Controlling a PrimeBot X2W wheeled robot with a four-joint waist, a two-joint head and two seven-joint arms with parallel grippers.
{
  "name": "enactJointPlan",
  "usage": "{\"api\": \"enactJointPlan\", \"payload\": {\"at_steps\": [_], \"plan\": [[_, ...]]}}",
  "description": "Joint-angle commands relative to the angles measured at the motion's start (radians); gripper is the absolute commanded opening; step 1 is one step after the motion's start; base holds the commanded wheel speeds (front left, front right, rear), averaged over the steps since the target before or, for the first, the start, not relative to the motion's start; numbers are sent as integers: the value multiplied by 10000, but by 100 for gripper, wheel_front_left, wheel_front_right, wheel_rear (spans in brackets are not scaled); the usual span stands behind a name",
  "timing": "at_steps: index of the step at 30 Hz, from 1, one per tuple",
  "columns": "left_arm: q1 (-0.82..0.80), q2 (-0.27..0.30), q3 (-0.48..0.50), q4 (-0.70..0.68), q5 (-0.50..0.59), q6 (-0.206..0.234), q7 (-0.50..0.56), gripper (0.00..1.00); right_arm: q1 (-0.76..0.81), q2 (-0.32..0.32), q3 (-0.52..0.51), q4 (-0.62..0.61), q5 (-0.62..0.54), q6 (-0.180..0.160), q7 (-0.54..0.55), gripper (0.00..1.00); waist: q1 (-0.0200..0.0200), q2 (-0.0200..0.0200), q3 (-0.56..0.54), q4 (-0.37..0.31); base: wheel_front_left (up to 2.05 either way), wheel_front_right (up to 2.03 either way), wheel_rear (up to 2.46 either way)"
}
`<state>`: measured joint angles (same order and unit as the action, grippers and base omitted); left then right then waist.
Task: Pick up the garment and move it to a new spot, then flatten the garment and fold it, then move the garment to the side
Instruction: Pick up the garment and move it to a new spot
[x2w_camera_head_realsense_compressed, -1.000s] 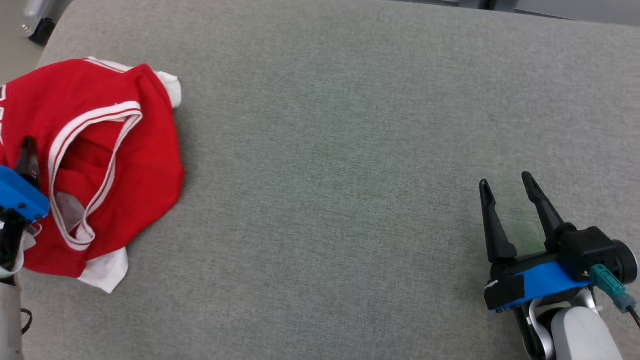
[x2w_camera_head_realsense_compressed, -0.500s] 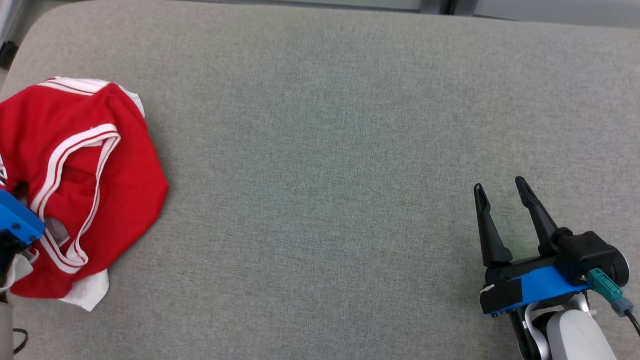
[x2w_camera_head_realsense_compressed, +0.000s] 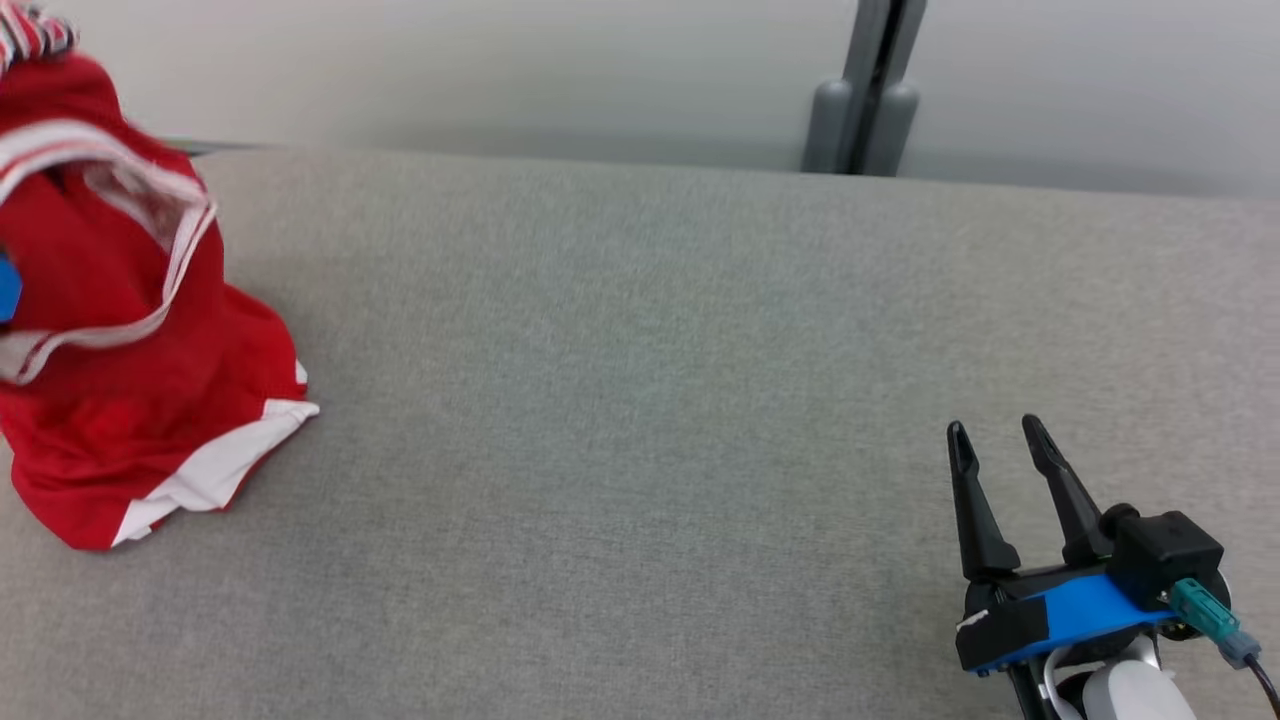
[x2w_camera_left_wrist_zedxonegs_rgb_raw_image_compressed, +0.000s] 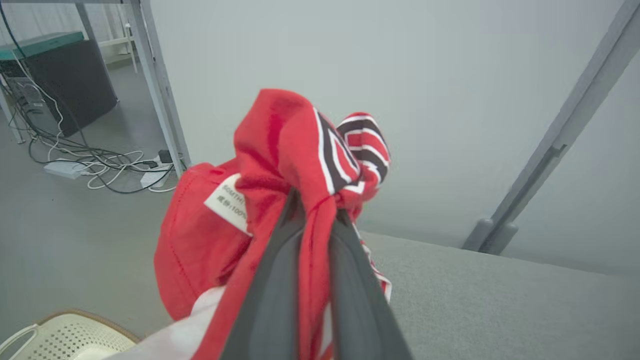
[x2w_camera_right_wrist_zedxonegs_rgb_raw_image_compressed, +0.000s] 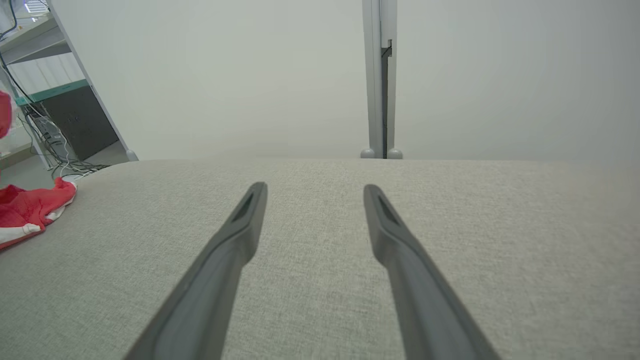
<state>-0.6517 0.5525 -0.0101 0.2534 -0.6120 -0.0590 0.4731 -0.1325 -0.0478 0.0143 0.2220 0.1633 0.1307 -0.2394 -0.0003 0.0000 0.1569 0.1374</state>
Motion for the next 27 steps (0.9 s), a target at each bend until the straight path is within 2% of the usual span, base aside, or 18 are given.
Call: {"api": "enactJointPlan", "payload": {"at_steps": [1,7,17,22,27], "plan": [[-381,-53,-167,-362,45,-119,46,0,173,-45,-17,104,103,1,-92,100,3,0,-532,-441,0,0,0],[-1055,-472,-641,-1552,-107,-289,6,0,397,-46,8,342,358,1,-192,100,3,0,-1135,-1055,0,0,0],[-1146,-1406,-1943,-3006,-407,-502,160,0,481,-43,92,446,464,1,-255,100,3,0,-1424,-2727,0,0,0],[-655,-1774,-2733,-2882,-347,-561,211,0,370,-42,304,389,515,1,-261,100,3,0,-1257,-3547,0,0,0],[86,-2094,-3690,-1917,-198,-628,127,0,286,-45,455,359,587,1,-267,100,3,0,-1045,-4059,0,0,0]]}}
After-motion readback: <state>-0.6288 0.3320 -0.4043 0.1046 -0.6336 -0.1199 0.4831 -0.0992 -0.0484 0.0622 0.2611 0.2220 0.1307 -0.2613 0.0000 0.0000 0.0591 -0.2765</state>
